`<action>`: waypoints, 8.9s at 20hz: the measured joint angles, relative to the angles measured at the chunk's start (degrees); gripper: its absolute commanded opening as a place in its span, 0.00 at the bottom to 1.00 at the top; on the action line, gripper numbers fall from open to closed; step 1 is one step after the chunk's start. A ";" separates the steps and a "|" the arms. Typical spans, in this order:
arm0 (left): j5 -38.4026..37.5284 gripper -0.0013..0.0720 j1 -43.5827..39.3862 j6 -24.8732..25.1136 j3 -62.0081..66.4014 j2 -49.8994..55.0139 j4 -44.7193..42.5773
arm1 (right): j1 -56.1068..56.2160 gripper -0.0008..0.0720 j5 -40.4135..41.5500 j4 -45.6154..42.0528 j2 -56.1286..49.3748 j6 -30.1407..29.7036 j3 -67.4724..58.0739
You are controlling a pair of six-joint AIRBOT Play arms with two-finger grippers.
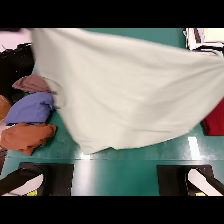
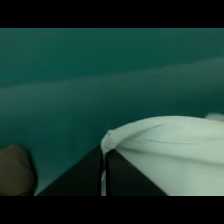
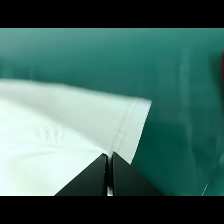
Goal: Fold the shirts.
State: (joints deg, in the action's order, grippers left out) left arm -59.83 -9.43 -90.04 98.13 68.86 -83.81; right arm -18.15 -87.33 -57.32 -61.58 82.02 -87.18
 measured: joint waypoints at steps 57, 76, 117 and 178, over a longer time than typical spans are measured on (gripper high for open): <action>2.64 0.05 8.44 7.41 -57.24 -11.96 30.10 | -10.97 0.51 9.53 -3.72 8.31 -3.98 50.34; 0.02 0.05 8.44 7.58 -54.71 -12.20 30.14 | 0.61 0.03 22.58 0.35 -3.21 -6.40 49.72; 2.51 0.05 8.61 6.64 -11.98 17.27 19.78 | 16.52 0.03 8.92 -18.16 -30.62 -0.92 -7.28; -7.41 0.05 11.85 2.19 -74.42 -31.19 36.17 | -3.72 0.77 3.02 -17.09 3.98 -1.51 37.11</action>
State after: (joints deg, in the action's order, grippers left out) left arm -67.24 2.42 -87.85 23.70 37.67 -47.64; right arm -21.87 -84.31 -74.41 -57.60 80.51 -50.06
